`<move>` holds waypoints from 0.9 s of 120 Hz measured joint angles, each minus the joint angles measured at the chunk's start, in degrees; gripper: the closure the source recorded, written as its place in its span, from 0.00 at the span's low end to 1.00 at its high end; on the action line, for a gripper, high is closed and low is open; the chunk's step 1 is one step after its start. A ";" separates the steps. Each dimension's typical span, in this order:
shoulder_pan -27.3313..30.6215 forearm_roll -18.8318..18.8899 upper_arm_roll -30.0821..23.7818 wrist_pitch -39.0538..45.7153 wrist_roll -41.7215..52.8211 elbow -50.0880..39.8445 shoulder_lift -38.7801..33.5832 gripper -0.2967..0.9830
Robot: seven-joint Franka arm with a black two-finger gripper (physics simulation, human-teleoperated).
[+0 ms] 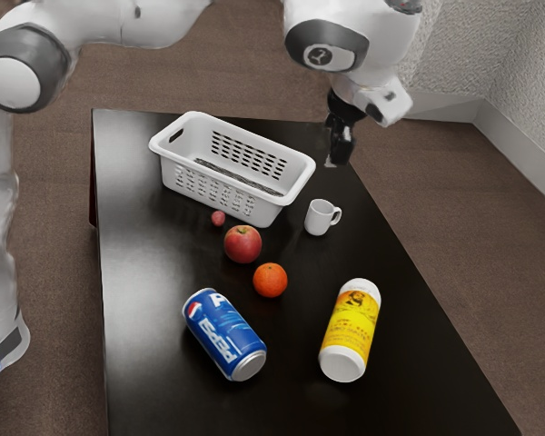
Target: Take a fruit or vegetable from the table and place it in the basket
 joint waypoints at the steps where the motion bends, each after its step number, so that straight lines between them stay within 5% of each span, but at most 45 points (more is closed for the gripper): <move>1: -2.79 -0.03 -0.04 0.09 0.05 -0.02 0.05 0.23; 7: -17.21 -0.18 -0.56 0.55 0.35 -0.15 0.17 0.23; 13: -19.59 -0.25 -7.46 0.91 0.65 -0.09 0.21 0.23; 17: -22.44 -0.38 -6.75 1.11 0.82 -0.03 0.13 0.24; 43: -4.01 -1.45 -8.67 1.86 1.85 -0.02 0.52 0.23; 85: -8.61 -8.37 -2.39 6.87 1.94 -10.75 0.98 0.23; 108: -9.07 -12.76 -2.50 8.53 -8.89 -10.89 0.89 0.23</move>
